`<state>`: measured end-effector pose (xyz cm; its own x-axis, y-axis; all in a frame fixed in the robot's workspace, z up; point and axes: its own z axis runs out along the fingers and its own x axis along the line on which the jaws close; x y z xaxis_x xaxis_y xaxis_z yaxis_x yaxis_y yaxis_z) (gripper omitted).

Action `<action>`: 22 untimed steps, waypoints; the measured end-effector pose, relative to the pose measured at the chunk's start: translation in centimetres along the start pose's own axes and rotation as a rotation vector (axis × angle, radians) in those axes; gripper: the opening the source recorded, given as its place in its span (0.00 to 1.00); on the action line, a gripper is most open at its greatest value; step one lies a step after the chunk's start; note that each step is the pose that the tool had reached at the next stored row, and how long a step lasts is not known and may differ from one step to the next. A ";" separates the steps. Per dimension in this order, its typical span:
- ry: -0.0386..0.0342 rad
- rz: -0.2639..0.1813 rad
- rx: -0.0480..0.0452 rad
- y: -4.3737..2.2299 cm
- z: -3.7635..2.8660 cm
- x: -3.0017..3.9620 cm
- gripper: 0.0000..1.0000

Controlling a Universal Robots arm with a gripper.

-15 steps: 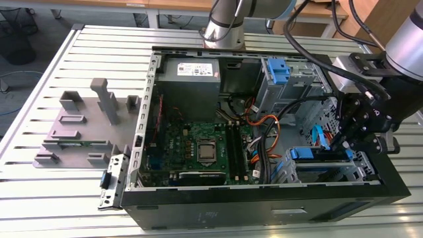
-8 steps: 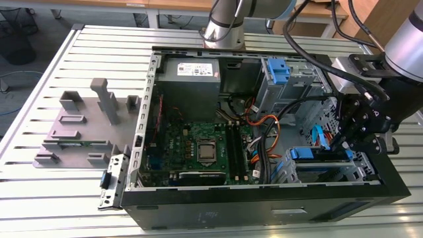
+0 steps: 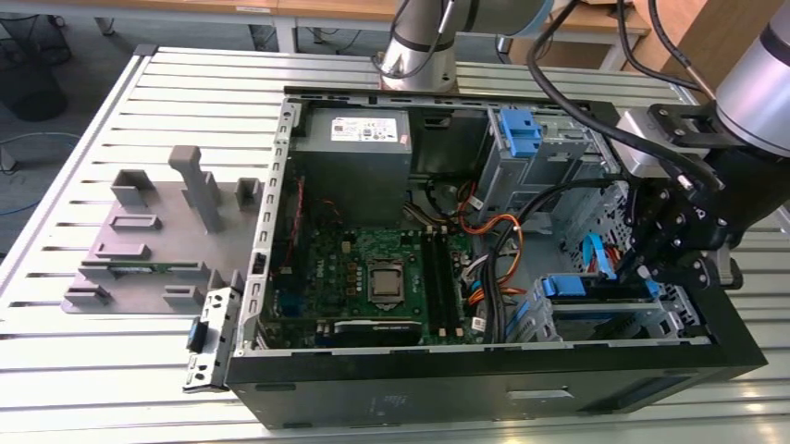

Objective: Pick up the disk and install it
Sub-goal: 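Insert the second disk wire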

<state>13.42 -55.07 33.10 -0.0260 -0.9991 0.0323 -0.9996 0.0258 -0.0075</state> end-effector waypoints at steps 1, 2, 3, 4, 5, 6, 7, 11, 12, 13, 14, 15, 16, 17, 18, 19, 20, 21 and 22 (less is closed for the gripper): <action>-0.0004 0.000 0.0001 0.00 0.06 0.00 0.16; -0.0007 0.000 0.0005 0.01 0.15 0.00 0.16; -0.0002 0.000 0.0009 0.02 0.20 -0.01 0.16; 0.0001 0.000 0.0012 0.03 0.25 -0.01 0.16; 0.0004 0.000 0.0013 0.03 0.28 -0.01 0.16; 0.0004 0.000 0.0013 0.03 0.29 -0.01 0.16; 0.0001 0.000 0.0013 0.04 0.31 -0.01 0.16; -0.0004 0.000 0.0014 0.04 0.34 -0.01 0.16; -0.0004 0.000 0.0013 0.04 0.34 -0.01 0.16; -0.0013 0.000 0.0013 0.04 0.36 -0.02 0.16; -0.0020 0.000 0.0012 0.04 0.40 -0.02 0.17; -0.0017 0.000 0.0012 0.04 0.40 -0.02 0.17; -0.0013 0.000 0.0013 0.04 0.39 -0.01 0.24; -0.0008 0.000 0.0013 0.04 0.36 -0.01 0.24; -0.0005 0.000 0.0013 0.04 0.34 -0.01 0.24; -0.0004 0.000 0.0013 0.04 0.28 -0.01 0.24; -0.0005 0.000 0.0014 0.04 0.11 -0.01 0.24; -0.0007 0.000 0.0013 0.04 -0.13 0.00 0.24; -0.0007 0.000 0.0014 0.03 -0.46 0.01 0.24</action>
<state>13.38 -55.07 33.56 -0.0261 -0.9992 0.0316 -0.9996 0.0259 -0.0089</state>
